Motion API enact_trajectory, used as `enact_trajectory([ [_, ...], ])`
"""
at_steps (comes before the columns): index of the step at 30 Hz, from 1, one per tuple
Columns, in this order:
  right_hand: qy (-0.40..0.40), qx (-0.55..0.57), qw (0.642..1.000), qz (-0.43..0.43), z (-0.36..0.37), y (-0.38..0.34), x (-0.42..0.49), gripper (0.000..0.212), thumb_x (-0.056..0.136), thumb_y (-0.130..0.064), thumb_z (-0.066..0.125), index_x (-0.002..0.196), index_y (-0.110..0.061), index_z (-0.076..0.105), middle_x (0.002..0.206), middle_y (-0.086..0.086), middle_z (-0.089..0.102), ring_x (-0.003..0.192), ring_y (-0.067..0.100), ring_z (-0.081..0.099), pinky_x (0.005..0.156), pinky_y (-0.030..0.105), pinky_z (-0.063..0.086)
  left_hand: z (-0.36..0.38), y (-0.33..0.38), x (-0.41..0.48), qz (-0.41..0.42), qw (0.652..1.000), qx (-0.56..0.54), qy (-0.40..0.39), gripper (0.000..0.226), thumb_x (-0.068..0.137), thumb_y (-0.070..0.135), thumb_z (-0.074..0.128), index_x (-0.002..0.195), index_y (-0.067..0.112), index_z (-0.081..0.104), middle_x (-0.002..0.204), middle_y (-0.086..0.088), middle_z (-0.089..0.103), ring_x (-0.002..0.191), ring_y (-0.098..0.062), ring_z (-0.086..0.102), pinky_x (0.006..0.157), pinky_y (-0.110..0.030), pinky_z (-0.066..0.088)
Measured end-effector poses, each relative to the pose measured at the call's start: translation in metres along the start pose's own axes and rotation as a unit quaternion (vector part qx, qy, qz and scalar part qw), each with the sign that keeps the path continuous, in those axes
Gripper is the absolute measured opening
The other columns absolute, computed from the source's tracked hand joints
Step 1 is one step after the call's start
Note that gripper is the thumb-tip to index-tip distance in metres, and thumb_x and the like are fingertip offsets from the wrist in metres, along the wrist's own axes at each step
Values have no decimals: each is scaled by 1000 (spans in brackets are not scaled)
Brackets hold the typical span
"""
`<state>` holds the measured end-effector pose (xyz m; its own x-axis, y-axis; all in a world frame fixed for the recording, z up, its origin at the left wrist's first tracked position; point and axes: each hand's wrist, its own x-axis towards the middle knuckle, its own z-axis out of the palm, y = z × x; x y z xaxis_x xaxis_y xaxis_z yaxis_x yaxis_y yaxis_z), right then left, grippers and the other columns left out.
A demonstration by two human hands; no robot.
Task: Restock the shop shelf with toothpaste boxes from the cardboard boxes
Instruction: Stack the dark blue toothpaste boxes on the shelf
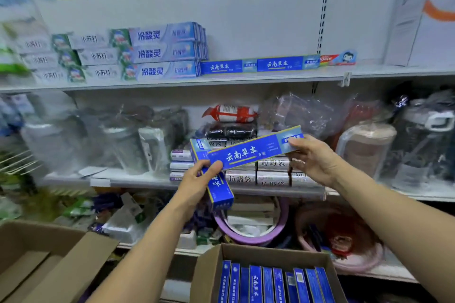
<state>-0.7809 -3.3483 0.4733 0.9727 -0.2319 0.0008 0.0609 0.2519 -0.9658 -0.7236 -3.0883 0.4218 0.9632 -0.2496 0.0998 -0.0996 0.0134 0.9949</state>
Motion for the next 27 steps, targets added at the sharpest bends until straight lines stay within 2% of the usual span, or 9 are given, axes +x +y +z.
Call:
enact_trajectory([
  [2,-7,-49,998,-28,-5,-19,9,22,80,-5,66,97,-17,58,79,3,65,67,15,57,50,20,42,-6,15,7,6,1000,-3,14,46,67,50,72,95,13,66,91,-4,68,81,-20,61,62,-25,46],
  [5,-42,-164,985,-34,-10,-46,23,19,80,-1,68,91,-15,61,82,8,64,64,14,56,48,20,40,-11,37,18,19,999,15,27,47,73,47,71,100,8,63,91,-6,66,78,-20,60,52,-18,45],
  [9,-99,-265,958,-40,-9,-80,41,21,79,3,69,97,-7,63,86,19,56,51,10,44,41,17,32,-11,65,33,27,998,32,36,31,85,40,68,97,12,62,85,-2,65,71,-19,61,51,-21,43],
  [12,-137,-309,940,-51,-5,-102,51,24,84,4,65,107,0,63,75,9,61,39,2,44,36,13,33,-7,89,47,47,998,30,43,22,86,38,68,93,18,62,80,-1,65,57,-11,61,46,-18,43],
  [15,-152,-374,910,-96,-5,-121,66,29,85,-2,67,113,2,62,83,7,67,48,1,56,44,14,44,-1,110,59,84,994,27,60,20,86,32,69,96,16,63,78,-1,63,51,-7,57,40,-15,39],
  [17,-138,-369,910,-127,-8,-133,78,34,84,0,67,117,5,58,91,12,66,50,2,60,46,15,47,4,123,70,116,989,34,89,18,88,32,68,96,17,64,81,0,64,56,-6,59,43,-14,42],
  [20,-105,-362,910,-171,-8,-151,94,37,84,1,67,119,0,55,93,11,64,43,3,60,45,13,47,7,140,88,121,981,44,144,9,96,22,55,100,22,63,81,1,61,53,-4,54,39,-11,38],
  [23,-71,-358,911,-193,-6,-164,115,37,83,-2,70,117,-6,56,86,7,64,38,4,57,44,12,47,6,152,103,107,980,67,157,31,93,5,43,107,27,60,91,-4,59,58,-12,50,40,-12,38],
  [27,-1,-402,890,-218,-1,-171,156,37,80,-13,76,113,-10,59,93,11,65,46,15,58,50,17,50,1,157,121,114,980,69,151,47,93,3,45,124,37,52,116,-7,59,63,-13,55,45,-17,45],
])
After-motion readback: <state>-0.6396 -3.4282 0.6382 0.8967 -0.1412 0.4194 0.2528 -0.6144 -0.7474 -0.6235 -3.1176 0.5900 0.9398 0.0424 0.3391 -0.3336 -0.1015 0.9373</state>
